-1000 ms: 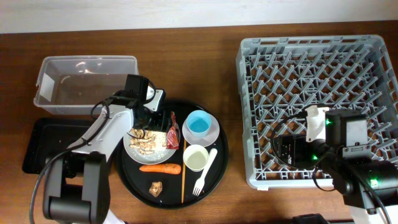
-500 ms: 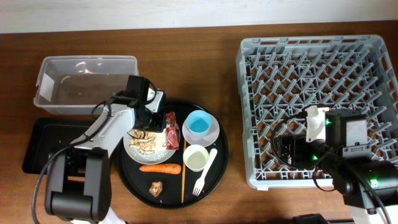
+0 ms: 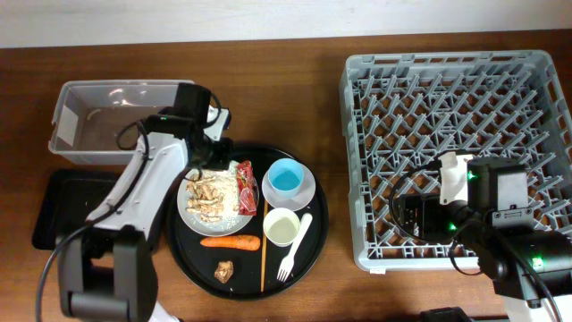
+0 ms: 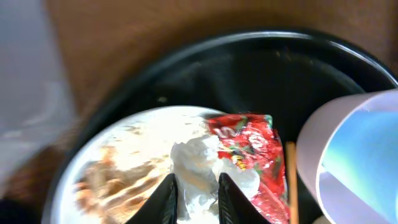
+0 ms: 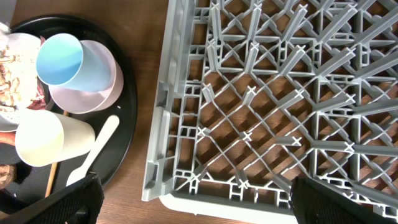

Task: Sort waste into correct bins and load items into the dishwasher rack
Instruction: 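Carry the tissue with the left gripper into the clear bin and release, then grasp the red snack wrapper on the plate with the left gripper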

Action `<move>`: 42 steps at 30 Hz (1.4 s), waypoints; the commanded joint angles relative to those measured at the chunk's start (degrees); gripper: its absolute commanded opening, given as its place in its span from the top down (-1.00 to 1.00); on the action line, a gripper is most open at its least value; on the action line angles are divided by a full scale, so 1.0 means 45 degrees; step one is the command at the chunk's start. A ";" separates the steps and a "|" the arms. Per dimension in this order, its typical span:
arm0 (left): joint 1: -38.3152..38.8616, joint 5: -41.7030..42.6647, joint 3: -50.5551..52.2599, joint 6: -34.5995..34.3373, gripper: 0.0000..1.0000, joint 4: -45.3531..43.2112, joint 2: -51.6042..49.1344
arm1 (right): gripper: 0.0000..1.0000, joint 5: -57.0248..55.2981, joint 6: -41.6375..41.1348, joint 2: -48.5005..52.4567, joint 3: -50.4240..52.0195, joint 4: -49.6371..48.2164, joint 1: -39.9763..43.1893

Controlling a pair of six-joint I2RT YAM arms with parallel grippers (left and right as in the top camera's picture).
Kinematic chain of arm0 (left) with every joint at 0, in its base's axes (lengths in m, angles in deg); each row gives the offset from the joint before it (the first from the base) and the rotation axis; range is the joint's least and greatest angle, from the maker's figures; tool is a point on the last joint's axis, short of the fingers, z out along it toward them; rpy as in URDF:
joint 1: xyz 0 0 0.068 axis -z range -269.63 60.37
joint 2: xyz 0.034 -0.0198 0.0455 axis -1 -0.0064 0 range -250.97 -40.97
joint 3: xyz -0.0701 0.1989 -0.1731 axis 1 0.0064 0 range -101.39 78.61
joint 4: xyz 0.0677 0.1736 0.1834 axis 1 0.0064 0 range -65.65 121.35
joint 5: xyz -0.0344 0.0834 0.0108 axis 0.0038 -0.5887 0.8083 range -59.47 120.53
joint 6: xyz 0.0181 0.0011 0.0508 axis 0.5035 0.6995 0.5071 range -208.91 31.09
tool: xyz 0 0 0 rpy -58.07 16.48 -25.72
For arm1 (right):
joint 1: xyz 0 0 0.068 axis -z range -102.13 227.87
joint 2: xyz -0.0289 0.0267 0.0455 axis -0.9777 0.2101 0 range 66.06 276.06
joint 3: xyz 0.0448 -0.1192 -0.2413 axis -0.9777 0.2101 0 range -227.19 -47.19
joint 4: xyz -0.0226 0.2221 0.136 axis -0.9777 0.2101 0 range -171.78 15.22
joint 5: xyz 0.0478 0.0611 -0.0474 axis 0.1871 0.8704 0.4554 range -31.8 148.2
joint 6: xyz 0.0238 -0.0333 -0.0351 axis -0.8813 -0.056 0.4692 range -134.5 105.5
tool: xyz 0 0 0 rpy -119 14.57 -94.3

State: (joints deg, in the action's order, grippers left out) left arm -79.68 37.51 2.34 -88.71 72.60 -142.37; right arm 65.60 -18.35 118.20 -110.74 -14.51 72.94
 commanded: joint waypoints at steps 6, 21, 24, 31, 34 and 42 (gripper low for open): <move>-0.1243 -0.3444 -0.1350 0.0044 0.56 -0.0976 0.2016 | -0.97 -0.0121 0.0083 0.0010 -0.0262 -0.0015 0.0029; -0.2647 -0.0107 -0.1375 -0.0287 -0.47 -0.1477 0.1642 | -0.97 -0.0121 0.0083 0.0010 -0.0262 0.0107 0.0029; -0.2147 0.2837 -0.1370 -0.0296 -0.33 -0.0748 0.1681 | -0.97 -0.0117 0.0083 0.0010 -0.0262 0.0112 0.0029; 0.0024 0.0942 -0.1287 -0.1049 -0.33 0.1447 0.0923 | -0.97 -0.0117 0.0083 0.0010 -0.0262 0.0223 0.0029; 0.0733 0.0811 -0.1054 -0.1579 -0.33 0.1540 0.0369 | -0.97 -0.0117 0.0083 0.0010 -0.0262 0.0262 0.0029; 0.1467 0.0767 -0.0889 -0.2186 -0.40 0.1865 -0.1273 | -0.97 -0.0121 0.0087 0.0010 -0.0262 0.0340 0.0029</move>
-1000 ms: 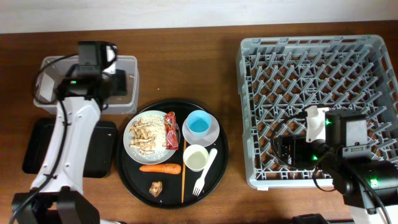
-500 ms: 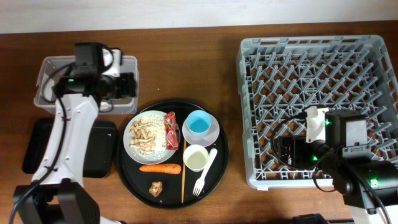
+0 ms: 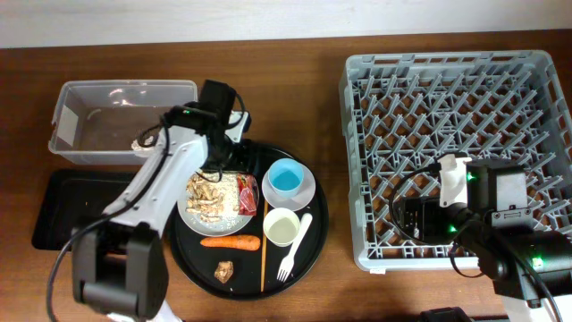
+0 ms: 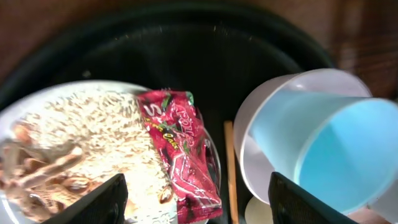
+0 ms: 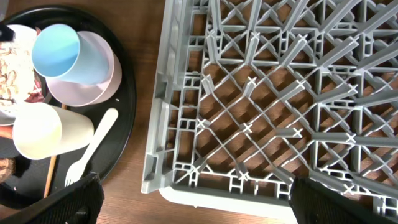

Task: Sort waste into correct bins and load items into the dishwasher rack
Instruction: 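Grasp the red snack wrapper on the plate with the left gripper, then drop the red wrapper into the clear bin with the left gripper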

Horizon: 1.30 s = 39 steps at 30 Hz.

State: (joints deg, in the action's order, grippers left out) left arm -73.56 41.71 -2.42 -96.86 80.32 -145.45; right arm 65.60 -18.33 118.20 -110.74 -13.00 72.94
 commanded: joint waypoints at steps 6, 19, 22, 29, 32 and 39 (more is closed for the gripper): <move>0.0121 -0.0452 0.0185 -0.0418 -0.31 0.0335 -0.1316 | -0.97 -0.0117 0.0078 0.0010 -0.0262 0.0010 0.0029; 0.0146 -0.0447 0.0243 -0.0413 0.69 0.0457 -0.2001 | -0.97 -0.0117 0.0078 0.0010 -0.0262 0.0010 0.0029; 0.0044 -0.0452 -0.0053 -0.0413 1.00 0.0593 -0.1928 | -0.97 -0.0121 0.0078 0.0010 -0.0262 0.0015 0.0029; -0.0068 -0.0597 -0.1545 -0.0408 1.00 0.1807 -0.1846 | -0.97 -0.0121 0.0083 0.0010 -0.0262 0.0112 0.0029; -0.0185 -0.0714 -0.2701 -0.0369 1.00 0.3050 -0.1846 | -0.97 -0.0126 0.0083 0.0010 -0.0262 0.0146 0.0029; -0.1064 -0.2385 -0.5498 -0.0359 1.00 0.4925 -0.1836 | -0.97 -0.0131 0.0083 0.0010 -0.0262 0.0151 0.0029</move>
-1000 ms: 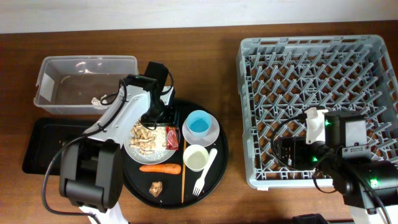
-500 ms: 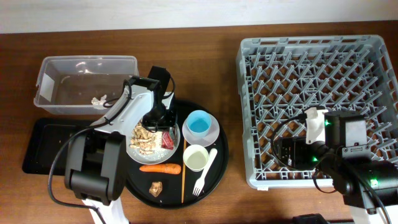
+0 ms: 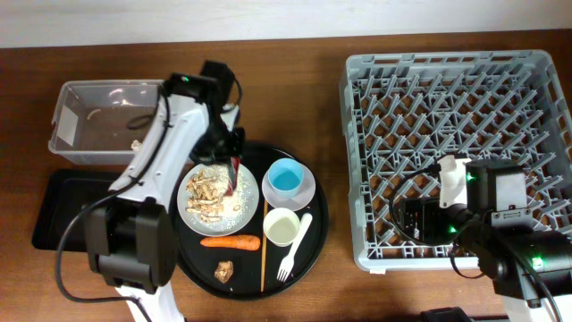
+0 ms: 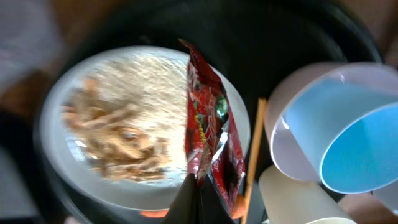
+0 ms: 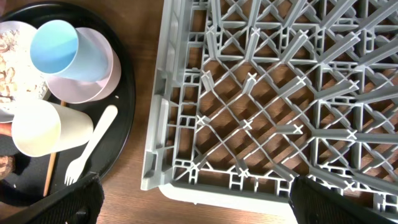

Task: Sort waste into correct bins and load items into the dishwasher rack
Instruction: 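Drop the red wrapper into the clear bin with the left gripper, then grasp the blue cup from the pink bowl with the left gripper and lift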

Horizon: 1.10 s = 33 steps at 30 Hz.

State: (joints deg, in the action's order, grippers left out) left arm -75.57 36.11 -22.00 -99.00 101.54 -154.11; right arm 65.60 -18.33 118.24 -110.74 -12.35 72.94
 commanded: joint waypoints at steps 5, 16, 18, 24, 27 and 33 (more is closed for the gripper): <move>-0.2356 -0.1491 -0.1831 0.0112 0.99 -0.0845 0.0087 | -0.97 -0.0126 0.0083 0.0000 -0.0262 0.0005 0.0029; -0.4274 -0.1481 -0.1836 0.0117 -0.48 -0.3011 0.0078 | -0.97 -0.0126 0.0083 0.0000 -0.0262 0.0005 0.0029; -0.4269 -0.1433 -0.1919 0.0160 -0.60 -0.2943 0.0170 | -0.98 -0.0126 0.0083 0.0000 -0.0262 0.0005 0.0029; -0.3419 0.1311 -0.1919 0.0743 -0.67 -0.2565 0.1185 | -0.97 -0.0126 0.0087 0.0000 -0.0262 0.0005 0.0029; -0.2225 0.1851 -0.1914 0.0743 -0.65 -0.1991 0.1341 | -0.97 -0.0126 0.0087 0.0005 -0.0262 -0.0010 0.0029; 0.0073 0.1812 -0.1360 0.0729 -0.37 -0.0913 0.0903 | -0.97 -0.0126 0.0087 0.0015 -0.0262 0.0068 0.0029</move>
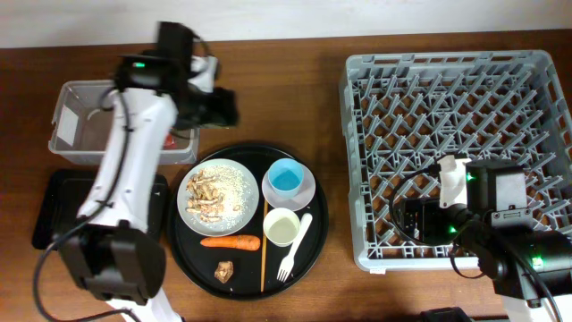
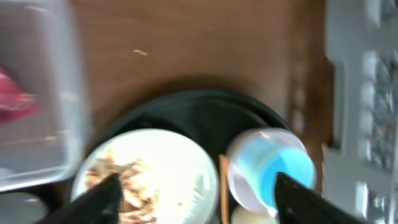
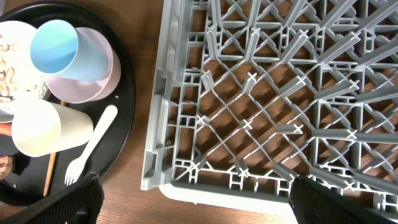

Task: Sort waste into correct bins and load items into the dishwasher rack
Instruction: 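Grasp the blue cup from the pink bowl with the left gripper and lift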

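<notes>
A red wrapper (image 2: 15, 102) lies inside the clear bin (image 1: 71, 98), also showing red beside my left arm (image 1: 170, 140). My left gripper (image 2: 196, 196) is open and empty, at the bin's right end (image 1: 217, 105), above the black round tray (image 1: 317, 237). On the tray are a white plate (image 1: 239, 207) of food scraps, a blue cup (image 1: 285, 178) on a pink saucer (image 3: 102, 84), a cream cup (image 1: 281, 226), a white fork (image 1: 295, 246), a carrot (image 1: 230, 241), a chopstick (image 1: 264, 246) and a brown scrap (image 1: 223, 271). My right gripper (image 3: 198, 193) is open over the grey dishwasher rack (image 1: 357, 134), near its front left corner.
A black bin (image 1: 54, 210) sits in front of the clear bin, at the table's left. The rack fills the right half of the table. Bare wood lies between tray and rack.
My left gripper was shut on the red wrapper above the plate. Now it is open by the clear bin and the wrapper lies in that bin. The right arm has not moved.
My left fingers stood close around a crumpled white piece on the plate. Then the gripper was open over the red wrapper, the white piece gone from the plate. Then it held the wrapper up, and now the wrapper is in the clear bin.
</notes>
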Action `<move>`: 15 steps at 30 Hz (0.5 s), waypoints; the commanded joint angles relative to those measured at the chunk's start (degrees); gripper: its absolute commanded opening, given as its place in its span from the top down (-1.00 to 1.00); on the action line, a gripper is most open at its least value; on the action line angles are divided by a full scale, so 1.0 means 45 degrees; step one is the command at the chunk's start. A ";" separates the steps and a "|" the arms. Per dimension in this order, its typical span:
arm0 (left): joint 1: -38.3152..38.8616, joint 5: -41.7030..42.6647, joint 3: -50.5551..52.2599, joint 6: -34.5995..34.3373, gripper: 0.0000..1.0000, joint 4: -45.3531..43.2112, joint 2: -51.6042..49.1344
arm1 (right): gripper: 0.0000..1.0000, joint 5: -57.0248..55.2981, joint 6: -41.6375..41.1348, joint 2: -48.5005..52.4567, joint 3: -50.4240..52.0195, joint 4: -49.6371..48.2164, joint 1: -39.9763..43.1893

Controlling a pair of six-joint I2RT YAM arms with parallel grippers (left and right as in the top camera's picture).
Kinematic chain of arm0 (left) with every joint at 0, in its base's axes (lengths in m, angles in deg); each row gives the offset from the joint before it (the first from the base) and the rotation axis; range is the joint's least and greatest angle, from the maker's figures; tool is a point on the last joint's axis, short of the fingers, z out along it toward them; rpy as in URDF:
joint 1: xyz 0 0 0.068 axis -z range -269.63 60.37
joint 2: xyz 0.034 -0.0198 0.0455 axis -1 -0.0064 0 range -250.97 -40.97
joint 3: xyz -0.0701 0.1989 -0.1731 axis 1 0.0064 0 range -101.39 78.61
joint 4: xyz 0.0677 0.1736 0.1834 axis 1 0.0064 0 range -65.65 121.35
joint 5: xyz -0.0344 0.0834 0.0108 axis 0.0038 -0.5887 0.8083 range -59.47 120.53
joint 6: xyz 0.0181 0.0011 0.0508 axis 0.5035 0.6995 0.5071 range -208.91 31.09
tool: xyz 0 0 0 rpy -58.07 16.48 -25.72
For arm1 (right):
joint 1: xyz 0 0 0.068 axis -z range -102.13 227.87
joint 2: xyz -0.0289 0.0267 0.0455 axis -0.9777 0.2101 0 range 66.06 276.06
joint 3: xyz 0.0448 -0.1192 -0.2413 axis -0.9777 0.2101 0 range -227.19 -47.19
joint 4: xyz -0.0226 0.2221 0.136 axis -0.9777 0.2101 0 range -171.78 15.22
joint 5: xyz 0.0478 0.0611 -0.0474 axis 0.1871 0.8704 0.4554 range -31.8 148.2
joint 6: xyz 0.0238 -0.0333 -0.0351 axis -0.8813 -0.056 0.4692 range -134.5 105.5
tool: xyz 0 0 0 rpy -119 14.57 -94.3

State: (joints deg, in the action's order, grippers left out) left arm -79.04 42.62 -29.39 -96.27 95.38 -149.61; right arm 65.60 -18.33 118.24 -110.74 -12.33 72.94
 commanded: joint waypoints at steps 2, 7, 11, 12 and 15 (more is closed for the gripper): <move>0.1253 0.0369 0.0704 0.0112 -0.23 0.0704 -0.0097 | -0.97 -0.0126 0.0087 0.0015 -0.0262 0.0097 0.0029; 0.2093 0.0423 0.2074 0.0117 -0.23 0.0350 -0.0097 | -0.97 -0.0121 0.0083 0.0010 -0.0262 0.0151 0.0029; 0.2885 0.0457 0.3395 0.0121 -0.22 -0.1044 -0.0097 | -0.97 -0.0121 0.0083 0.0010 -0.0262 0.0175 0.0029; 0.3084 0.0379 0.3696 0.0117 -0.22 -0.1438 -0.0112 | -0.97 -0.0121 0.0083 0.0010 -0.0262 0.0199 0.0029; 0.3400 0.0228 0.4566 0.0078 -0.16 -0.2501 -0.0146 | -0.97 -0.0126 0.0083 0.0010 -0.0262 0.0291 0.0029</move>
State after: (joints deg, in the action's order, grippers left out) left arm -65.36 43.85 -12.61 -96.03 87.16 -149.72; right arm 65.60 -18.38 118.31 -110.74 -11.43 72.94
